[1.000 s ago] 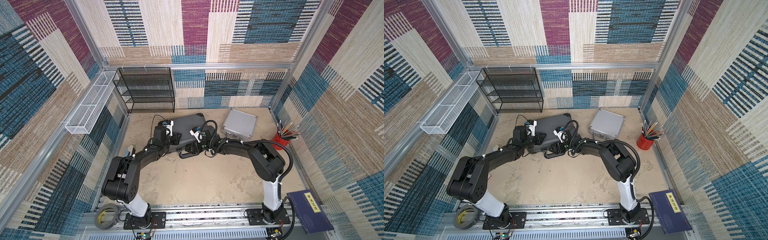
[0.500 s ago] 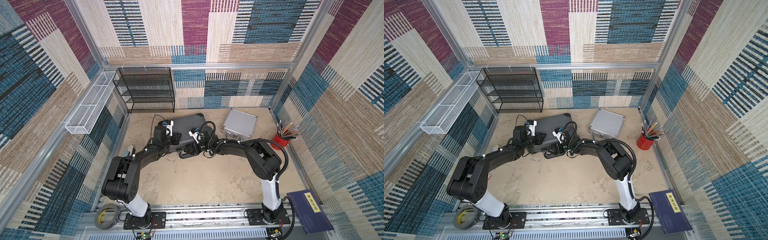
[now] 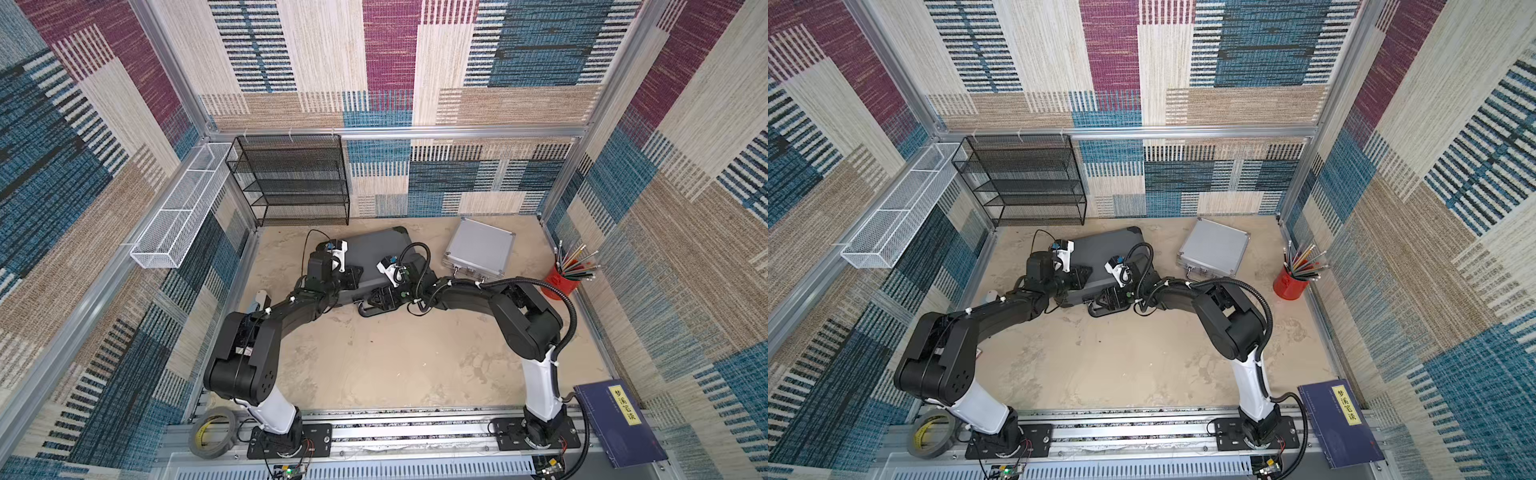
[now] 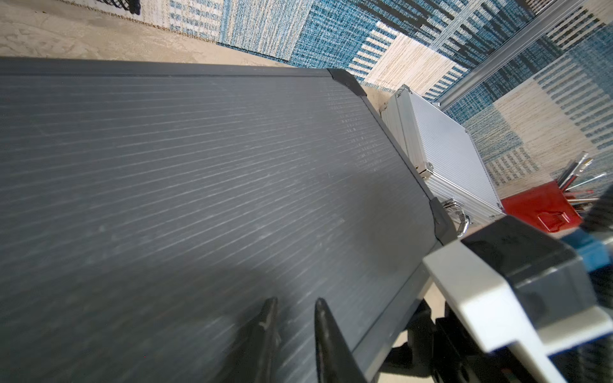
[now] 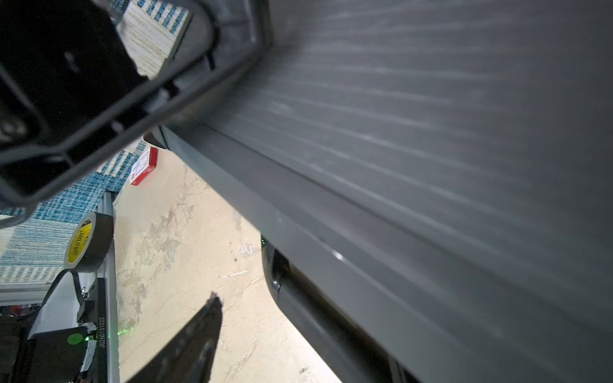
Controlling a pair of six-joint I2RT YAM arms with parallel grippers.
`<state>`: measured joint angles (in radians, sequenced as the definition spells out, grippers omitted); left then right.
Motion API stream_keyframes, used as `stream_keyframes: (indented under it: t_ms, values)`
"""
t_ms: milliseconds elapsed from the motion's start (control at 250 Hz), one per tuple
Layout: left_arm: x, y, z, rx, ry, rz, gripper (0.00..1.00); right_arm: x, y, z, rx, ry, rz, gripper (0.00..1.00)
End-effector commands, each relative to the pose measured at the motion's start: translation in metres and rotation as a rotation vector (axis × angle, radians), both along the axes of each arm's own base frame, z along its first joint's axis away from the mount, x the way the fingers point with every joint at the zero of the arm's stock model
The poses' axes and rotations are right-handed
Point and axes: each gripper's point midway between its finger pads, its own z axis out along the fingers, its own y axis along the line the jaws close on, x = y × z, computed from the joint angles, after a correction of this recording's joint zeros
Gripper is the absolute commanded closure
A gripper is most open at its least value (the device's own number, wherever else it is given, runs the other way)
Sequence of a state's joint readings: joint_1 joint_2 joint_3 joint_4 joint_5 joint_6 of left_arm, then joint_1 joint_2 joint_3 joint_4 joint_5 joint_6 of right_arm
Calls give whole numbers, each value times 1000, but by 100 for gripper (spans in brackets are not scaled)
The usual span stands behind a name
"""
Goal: Open the poker set cases
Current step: Open the fastener on the poker set case.
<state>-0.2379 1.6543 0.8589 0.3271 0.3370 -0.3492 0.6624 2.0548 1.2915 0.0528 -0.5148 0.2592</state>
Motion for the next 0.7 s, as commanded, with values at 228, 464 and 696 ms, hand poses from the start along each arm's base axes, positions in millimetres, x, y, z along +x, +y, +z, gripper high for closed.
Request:
stream_keyframes:
  t_ms: [228,464,696]
  values:
    - [-40,11,-58,58,284,19,76,28,11,19,-37,-195,13,22]
    - [-40,10,-59,56,287,16,77,20,23,28,-31,-242,55,24]
    - [-40,9,-60,53,291,12,77,17,32,41,-20,-293,67,26]
